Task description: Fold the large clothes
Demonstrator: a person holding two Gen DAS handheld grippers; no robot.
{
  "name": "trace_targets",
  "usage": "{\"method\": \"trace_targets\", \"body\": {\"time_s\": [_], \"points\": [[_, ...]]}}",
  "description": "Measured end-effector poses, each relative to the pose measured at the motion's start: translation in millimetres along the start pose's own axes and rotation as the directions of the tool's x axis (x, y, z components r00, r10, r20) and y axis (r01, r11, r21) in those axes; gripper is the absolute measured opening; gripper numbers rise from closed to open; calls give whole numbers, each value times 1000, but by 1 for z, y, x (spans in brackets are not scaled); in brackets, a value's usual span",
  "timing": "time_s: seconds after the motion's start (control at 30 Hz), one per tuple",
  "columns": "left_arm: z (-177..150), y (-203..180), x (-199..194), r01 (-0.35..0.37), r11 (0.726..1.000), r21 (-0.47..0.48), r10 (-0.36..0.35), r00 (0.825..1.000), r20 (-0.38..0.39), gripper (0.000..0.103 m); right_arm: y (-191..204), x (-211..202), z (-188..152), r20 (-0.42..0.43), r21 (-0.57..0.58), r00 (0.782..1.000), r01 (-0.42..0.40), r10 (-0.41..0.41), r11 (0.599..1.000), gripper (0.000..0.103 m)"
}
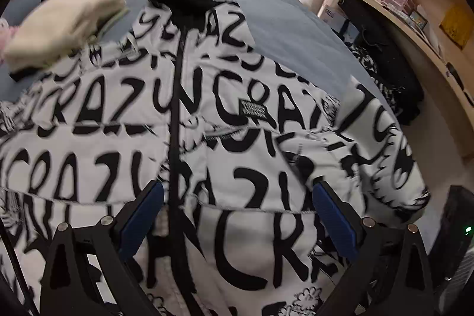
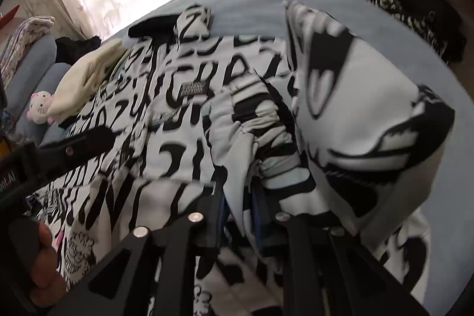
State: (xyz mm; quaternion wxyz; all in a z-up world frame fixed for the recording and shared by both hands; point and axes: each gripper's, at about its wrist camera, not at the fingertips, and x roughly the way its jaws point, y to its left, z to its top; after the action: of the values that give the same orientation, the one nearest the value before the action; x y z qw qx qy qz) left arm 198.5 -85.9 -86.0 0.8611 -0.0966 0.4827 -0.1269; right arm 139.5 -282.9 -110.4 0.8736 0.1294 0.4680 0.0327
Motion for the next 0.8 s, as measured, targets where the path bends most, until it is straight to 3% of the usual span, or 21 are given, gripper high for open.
{"method": "trace_targets", "body": {"time_s": [0.07,0.17,0.33,0.4,0.57,0.8], "points": [[-5,1,4,45,999,-20,-46,999,-22,100,0,-5,-4,12,-10,1000,-13,13,1000,36],[-10,1,8,104,993,-47,-106,994,-40,100,11,-20,-11,67,-61,998,-12,16,998,47],[-15,-9,7,143,990,-23,-144,988,-58,100,24,-36,-17,89,-134,991,-84,97,987,48],[-17,-17,6,146,989,3,-146,987,-68,100,26,-40,-22,93,-146,991,-79,93,986,48],[-18,-39,6,131,988,82,-125,989,-79,100,5,-58,-33,122,-70,989,-75,83,995,48],[-23,-87,36,47,976,211,-15,988,-151,100,-22,-80,-39,165,19,985,-51,47,999,48]]}}
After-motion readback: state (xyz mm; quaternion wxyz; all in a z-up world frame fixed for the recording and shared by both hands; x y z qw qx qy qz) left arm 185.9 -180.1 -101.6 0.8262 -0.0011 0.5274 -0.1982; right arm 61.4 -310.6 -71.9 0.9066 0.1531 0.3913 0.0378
